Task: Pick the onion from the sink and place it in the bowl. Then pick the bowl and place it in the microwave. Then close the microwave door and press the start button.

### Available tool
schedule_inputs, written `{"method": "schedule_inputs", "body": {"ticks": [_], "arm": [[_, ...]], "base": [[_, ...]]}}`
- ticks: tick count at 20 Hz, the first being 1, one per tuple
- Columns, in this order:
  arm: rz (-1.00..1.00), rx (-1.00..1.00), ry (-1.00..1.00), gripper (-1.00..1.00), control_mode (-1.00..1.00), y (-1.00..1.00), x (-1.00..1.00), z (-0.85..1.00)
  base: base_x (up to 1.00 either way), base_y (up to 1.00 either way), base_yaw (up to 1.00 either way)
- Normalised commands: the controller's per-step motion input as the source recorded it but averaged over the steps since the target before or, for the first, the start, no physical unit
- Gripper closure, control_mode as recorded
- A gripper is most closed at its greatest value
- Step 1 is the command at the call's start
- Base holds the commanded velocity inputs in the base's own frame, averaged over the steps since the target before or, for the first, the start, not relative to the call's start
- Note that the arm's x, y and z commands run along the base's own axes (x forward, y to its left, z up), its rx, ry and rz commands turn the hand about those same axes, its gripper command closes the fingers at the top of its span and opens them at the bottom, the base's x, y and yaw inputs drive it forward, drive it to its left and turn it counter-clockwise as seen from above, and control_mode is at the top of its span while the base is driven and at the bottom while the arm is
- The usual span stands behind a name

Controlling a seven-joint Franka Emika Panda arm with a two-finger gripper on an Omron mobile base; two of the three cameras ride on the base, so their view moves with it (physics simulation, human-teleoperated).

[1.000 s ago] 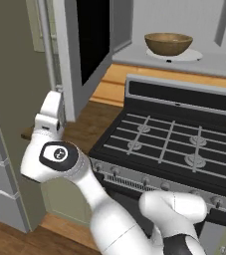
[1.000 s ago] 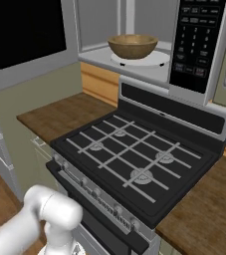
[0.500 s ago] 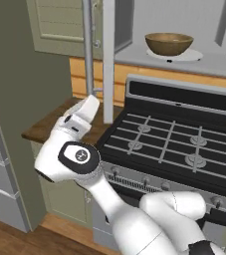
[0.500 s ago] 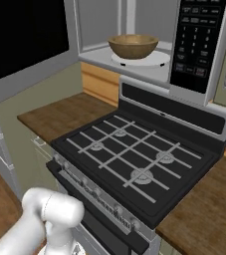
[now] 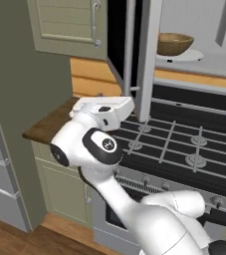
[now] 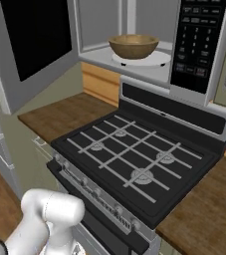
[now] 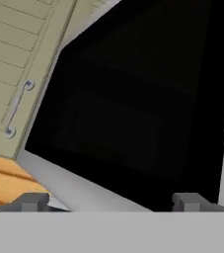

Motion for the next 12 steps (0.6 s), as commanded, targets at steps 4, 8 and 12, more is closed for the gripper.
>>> {"method": "schedule_inputs", "body": {"ticks": [4,8,12], "arm": [[0.11,0.41,0.01,-1.0,-1.0,-1.0,0.0,0.62],[0.06,0.28,0.13,-1.0,-1.0,-1.0,0.11,0.4],[0.0,0.13,0.11,-1.0,-1.0,-1.0,0.36,0.13]], "base": [[0.0,0.0,0.0],[0.0,0.0,0.0],[0.0,0.0,0.0]]}}
